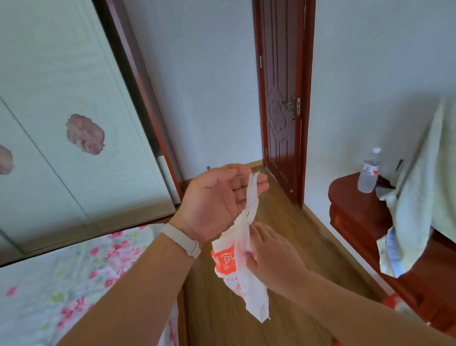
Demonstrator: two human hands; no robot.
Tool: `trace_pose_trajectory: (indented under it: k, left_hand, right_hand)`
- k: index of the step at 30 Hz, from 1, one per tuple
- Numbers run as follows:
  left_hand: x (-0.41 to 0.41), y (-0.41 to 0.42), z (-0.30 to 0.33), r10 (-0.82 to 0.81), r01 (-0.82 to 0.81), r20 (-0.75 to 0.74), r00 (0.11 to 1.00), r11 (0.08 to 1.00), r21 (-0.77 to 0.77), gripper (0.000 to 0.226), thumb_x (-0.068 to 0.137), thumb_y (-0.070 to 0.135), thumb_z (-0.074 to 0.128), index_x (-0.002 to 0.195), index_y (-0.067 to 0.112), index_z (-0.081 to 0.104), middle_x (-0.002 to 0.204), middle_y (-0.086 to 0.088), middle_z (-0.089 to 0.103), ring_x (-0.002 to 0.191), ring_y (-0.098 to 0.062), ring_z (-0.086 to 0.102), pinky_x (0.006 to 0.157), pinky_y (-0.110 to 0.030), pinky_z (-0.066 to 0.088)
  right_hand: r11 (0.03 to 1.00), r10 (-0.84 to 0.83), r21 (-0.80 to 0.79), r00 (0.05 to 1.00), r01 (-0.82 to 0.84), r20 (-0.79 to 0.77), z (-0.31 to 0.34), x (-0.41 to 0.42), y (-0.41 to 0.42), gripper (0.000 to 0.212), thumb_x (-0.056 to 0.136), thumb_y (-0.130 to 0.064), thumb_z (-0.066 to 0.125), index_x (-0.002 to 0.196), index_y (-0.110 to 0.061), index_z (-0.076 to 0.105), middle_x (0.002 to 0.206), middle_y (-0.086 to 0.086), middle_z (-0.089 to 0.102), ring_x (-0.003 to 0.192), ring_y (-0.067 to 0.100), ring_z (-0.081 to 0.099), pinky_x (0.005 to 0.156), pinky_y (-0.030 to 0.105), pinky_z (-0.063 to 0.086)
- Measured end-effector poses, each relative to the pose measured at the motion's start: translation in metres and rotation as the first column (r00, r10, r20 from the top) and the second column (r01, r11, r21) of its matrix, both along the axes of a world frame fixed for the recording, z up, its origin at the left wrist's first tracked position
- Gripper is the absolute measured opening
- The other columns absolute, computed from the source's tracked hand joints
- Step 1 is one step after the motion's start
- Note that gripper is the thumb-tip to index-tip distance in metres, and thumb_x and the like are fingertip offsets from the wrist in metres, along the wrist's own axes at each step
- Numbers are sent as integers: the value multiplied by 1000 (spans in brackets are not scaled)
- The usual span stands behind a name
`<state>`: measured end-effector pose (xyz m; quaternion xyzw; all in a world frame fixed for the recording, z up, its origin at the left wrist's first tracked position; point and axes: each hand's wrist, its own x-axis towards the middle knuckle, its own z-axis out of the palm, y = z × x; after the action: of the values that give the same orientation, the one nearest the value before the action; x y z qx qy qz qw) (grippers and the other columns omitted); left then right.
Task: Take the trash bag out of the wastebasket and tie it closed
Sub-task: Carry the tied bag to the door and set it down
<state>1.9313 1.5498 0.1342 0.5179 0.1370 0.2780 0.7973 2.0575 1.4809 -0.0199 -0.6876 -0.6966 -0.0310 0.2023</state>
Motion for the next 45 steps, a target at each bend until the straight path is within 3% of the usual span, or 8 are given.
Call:
trace_pose_trajectory:
  k: [8,11,14,18,21,27,38,45]
  left_hand:
    - [36,126,-24,-79,79,20,997,996,-46,27,78,20,63,99,3,64,112,-23,65,112,-39,59,108,-52,34]
    - [48,182,-32,-123,124,27,992,990,-65,37,70,23,72,100,4,64,115,-24,65,116,-40,58,107,-51,37]
    - [57,238,-35,-170,174,51,984,980,-95,29,76,22,66,100,5,66,116,-25,65,115,-39,59,107,-51,37]
    - [67,302,-31,-222,229,73,972,967,-107,28,80,24,60,101,6,67,118,-25,64,113,-38,61,99,-49,46]
    - [78,342,-19,-226,231,56,972,969,-90,28,78,26,61,97,8,70,121,-26,63,114,-39,61,93,-47,49]
    - [104,413,-4,-267,270,49,962,960,-72,27,79,26,57,97,9,70,121,-24,65,115,-38,61,96,-46,48]
    - [193,540,-15,-274,274,1,962,960,-50,31,83,27,50,104,8,63,118,-23,65,114,-37,61,100,-47,46]
    - [264,619,11,-296,296,-2,955,955,-10,40,73,28,70,106,8,62,120,-23,64,115,-37,60,101,-49,45]
  right_hand:
    - [993,-100,-55,994,103,52,-29,30,116,54,95,-45,45,142,-22,29,150,-2,39,135,21,40,107,36,38]
    - [983,-154,-106,987,149,-39,-39,37,162,55,95,-47,44,142,-25,27,149,-5,40,131,19,45,104,36,41]
    - [974,-199,-145,965,175,-169,-42,41,206,54,92,-51,45,139,-32,26,141,-11,49,112,15,60,89,27,51]
    - [955,-284,-158,930,251,-235,-41,42,260,58,89,-51,51,136,-41,20,134,-15,54,93,12,65,70,13,43]
    - [946,-321,-114,923,303,-211,-34,49,301,66,88,-47,54,139,-39,14,140,-12,49,101,16,64,75,20,48]
    - [948,-319,-43,933,316,-165,-19,68,376,69,89,-50,52,142,-34,10,149,-8,40,119,20,56,92,35,49]
    - [981,-192,-4,963,195,-189,-36,164,496,60,94,-47,45,144,-30,19,150,-9,38,125,18,50,99,33,45]
    - [989,-106,85,980,121,-167,-17,245,575,56,93,-48,45,142,-28,26,145,-6,45,123,19,52,100,36,46]
